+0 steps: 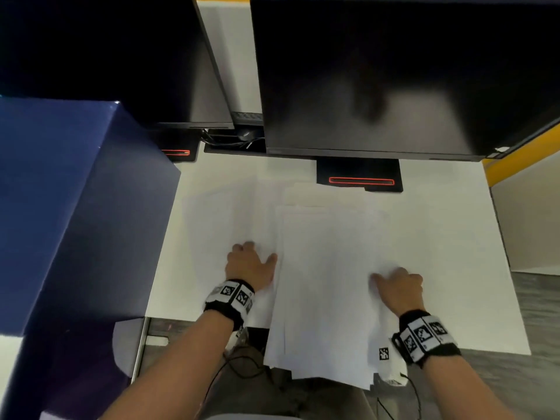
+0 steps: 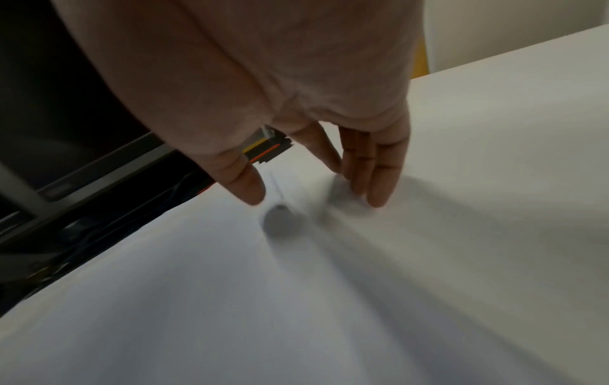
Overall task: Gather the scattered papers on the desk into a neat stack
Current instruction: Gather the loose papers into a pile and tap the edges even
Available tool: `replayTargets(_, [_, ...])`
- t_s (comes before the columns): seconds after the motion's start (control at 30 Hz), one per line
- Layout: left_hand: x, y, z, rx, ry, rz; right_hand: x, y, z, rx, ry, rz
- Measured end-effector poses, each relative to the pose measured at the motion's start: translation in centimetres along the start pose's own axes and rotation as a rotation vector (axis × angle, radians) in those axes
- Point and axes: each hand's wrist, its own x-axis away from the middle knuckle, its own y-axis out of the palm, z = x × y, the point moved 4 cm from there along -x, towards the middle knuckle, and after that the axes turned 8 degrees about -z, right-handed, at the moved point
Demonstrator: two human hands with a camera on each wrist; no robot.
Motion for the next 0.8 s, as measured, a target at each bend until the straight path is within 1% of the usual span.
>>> replayTargets(0.07, [-1.5,-2.1,-0.8,0.027,-0.074,0.119,-0.8,-1.2,-0.8,-0.112,-0.019,0.04])
replayTargets(0.13, [-2.5,-2.7,-0.5,0.126,-0.105,0.15,-1.1,-0.9,-2.5,-0.158,-0.071,0.046])
replayTargets(0.2, [-3.1,-2.1,0.8,0.214,-0.088,0.105,-1.0,0.5,-4.6,-0.118,-0.138,0.029])
replayTargets(0.3, [-2.9,-0.4,3.4,0.235,-0.038,-0.025,-0.7,3.2,-7.2,-0.082,-0.21,0.012])
replayTargets(0.37, [-2.8,0.0,3.7,0.218,-0.025,-0.015,-0.6,3.6,-8.1,-0.113,-0.2,0.037])
replayTargets(0.4, [-2.8,-0.6,3.0,0.195,-0.038,0.028,-0.7,3.3,-8.0,-0.132,-0.165,0.067])
replayTargets(0.43, [-3.0,-1.5,1.6,0.165,-0.078,0.097,-0.8,2.7,-7.6,-0.15,-0.118,0.104])
replayTargets(0.47, [-3.3,-2.7,-0.2,0.15,-0.152,0.175,-0.9,2.0,-7.1,-0.162,-0.072,0.139])
replayTargets(0.53, [-3.7,-5.3,-4.4,0.224,-0.345,0.304,-1.3,1.0,-6.1,-0.186,0.001,0.169])
replayTargets(0.57, [-4.1,-6.1,-6.0,0.281,-0.423,0.321,-1.6,0.9,-6.0,-0.198,0.012,0.166])
replayTargets(0.6, [-4.5,-6.5,-6.9,0.332,-0.461,0.304,-1.8,0.9,-6.2,-0.197,0.0,0.159])
replayTargets(0.63, [-4.9,-6.6,-7.2,0.388,-0.456,0.268,-1.9,1.3,-6.7,-0.186,-0.026,0.15])
replayTargets(0.7, [-5.7,-6.4,-6.6,0.486,-0.359,0.211,-1.9,2.6,-8.5,-0.145,-0.09,0.133])
replayTargets(0.8, [-6.2,-5.5,-4.6,0.456,-0.207,0.107,-1.4,4.8,-11.2,-0.135,-0.173,0.08])
